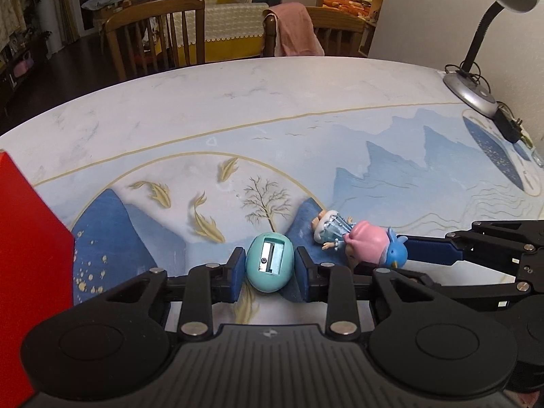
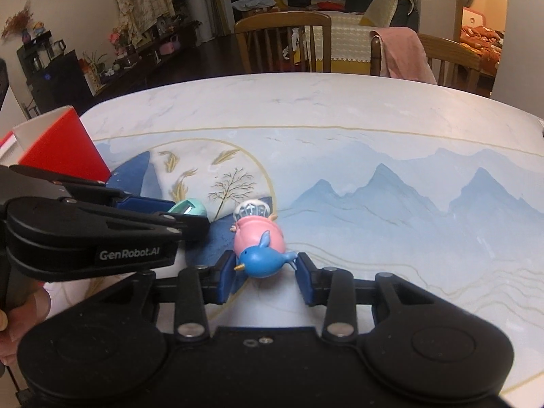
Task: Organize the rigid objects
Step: 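Grasp the pink pig figure with the right tool while the left tool grasps the teal sharpener, then lift the pig figure and sharpener and carry both tools over the red box, then open the right tool to drop the pig figure while the left tool releases the sharpener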
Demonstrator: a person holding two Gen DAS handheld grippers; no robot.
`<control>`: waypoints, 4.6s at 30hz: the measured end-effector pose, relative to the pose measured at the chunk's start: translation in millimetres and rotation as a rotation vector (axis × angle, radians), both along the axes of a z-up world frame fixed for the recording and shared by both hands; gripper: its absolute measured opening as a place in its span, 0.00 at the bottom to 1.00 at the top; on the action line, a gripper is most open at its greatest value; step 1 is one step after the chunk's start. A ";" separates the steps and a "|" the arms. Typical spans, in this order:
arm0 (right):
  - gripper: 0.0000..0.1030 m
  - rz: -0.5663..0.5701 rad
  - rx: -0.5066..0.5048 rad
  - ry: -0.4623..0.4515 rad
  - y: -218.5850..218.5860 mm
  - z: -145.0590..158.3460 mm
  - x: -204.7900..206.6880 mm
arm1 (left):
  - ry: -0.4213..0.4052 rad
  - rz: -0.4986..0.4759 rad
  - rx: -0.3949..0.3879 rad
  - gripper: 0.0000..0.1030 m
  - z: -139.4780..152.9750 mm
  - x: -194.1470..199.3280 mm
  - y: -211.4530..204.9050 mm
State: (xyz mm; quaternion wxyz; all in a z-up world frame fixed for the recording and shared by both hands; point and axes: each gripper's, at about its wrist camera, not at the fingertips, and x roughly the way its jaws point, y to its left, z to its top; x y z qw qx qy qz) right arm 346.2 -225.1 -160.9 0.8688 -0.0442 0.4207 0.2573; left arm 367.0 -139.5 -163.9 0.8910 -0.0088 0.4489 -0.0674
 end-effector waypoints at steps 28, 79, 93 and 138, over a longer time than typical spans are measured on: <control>0.31 -0.017 -0.054 0.037 -44.7 -4.6 -72.4 | 0.005 0.031 -0.055 0.29 36.5 -93.8 9.7; 0.34 0.027 0.013 0.018 33.8 109.1 -114.3 | -0.074 0.111 -0.077 0.30 102.5 -151.4 107.9; 0.34 0.130 0.063 -0.061 135.1 152.7 -144.9 | -0.134 0.186 -0.016 0.30 135.1 -183.4 222.5; 0.34 0.196 -0.170 -0.004 314.8 42.4 -103.4 | 0.179 0.113 0.125 0.30 29.6 -71.0 326.7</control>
